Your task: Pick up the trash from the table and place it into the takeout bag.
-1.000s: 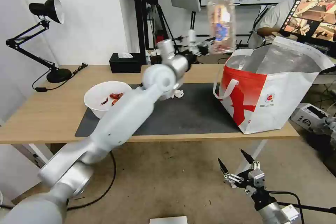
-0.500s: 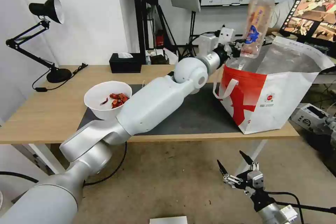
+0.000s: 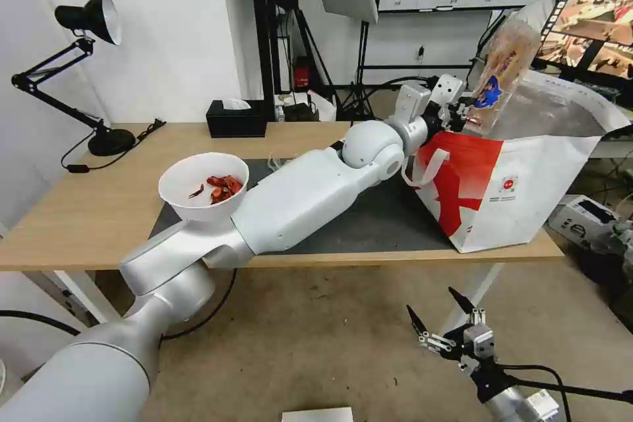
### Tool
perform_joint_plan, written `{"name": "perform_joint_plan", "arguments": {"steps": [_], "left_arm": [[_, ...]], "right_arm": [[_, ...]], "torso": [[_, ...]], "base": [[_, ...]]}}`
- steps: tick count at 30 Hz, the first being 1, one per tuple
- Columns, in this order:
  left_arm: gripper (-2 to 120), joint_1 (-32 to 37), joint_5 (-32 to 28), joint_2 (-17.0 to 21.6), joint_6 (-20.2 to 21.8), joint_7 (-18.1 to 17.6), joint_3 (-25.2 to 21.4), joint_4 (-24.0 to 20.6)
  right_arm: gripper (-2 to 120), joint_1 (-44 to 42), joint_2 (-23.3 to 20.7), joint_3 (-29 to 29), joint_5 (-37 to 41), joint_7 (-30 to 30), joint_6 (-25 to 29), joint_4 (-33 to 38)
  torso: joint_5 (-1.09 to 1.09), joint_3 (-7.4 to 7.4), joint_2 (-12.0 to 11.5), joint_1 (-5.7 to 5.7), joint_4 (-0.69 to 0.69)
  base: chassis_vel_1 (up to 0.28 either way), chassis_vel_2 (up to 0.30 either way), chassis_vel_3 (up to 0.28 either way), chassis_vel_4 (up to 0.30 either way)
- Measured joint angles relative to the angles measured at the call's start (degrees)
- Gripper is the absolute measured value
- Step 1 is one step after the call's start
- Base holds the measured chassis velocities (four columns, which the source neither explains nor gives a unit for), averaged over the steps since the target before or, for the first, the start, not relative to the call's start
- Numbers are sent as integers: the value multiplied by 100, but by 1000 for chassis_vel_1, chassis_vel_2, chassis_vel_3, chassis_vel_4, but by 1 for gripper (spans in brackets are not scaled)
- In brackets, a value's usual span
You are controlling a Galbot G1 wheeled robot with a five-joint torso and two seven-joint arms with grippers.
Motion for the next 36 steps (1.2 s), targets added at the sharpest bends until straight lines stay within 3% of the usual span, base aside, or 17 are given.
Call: {"name": "perform_joint_plan", "arguments": {"steps": [6,17,24,28,32,33,34,36], "left_arm": [[0,-11,-64,87,-40,86,28,-21],[38,42,-556,369,-40,85,-87,-426],[68,324,-662,562,-18,-89,-634,-890],[77,441,-665,733,-17,-97,-740,-1103],[95,904,-671,1468,-20,-98,-795,-1727],[95,904,-671,1468,-20,-98,-795,-1727],[98,1300,-636,1891,-26,-101,-933,-2053],[100,1825,-487,2284,-94,-88,-1231,-2424]], "right_arm": [[100,-3,9,-63,-51,0,-17,30],[100,14,19,-163,-142,2,-154,200],[100,13,64,-170,-204,59,-191,253],[100,-15,96,-137,-227,87,-192,274],[100,-2,153,-114,-262,132,-193,343],[100,-2,153,-114,-262,132,-193,343],[100,31,172,-117,-267,161,-196,393],[100,68,182,-140,-270,195,-204,446]], "torso": [[0,0,0,0,0],[-1,0,1,0,0],[-1,0,1,0,1],[-2,0,1,0,-1],[-2,0,0,0,-1],[-2,0,0,0,-1],[-3,1,0,0,4],[-4,-1,1,0,4]], "base": [[0,0,0,0],[0,0,0,0],[0,0,0,0],[0,0,0,0],[0,0,0,0],[0,0,0,0],[0,0,0,0],[0,0,0,0]]}}
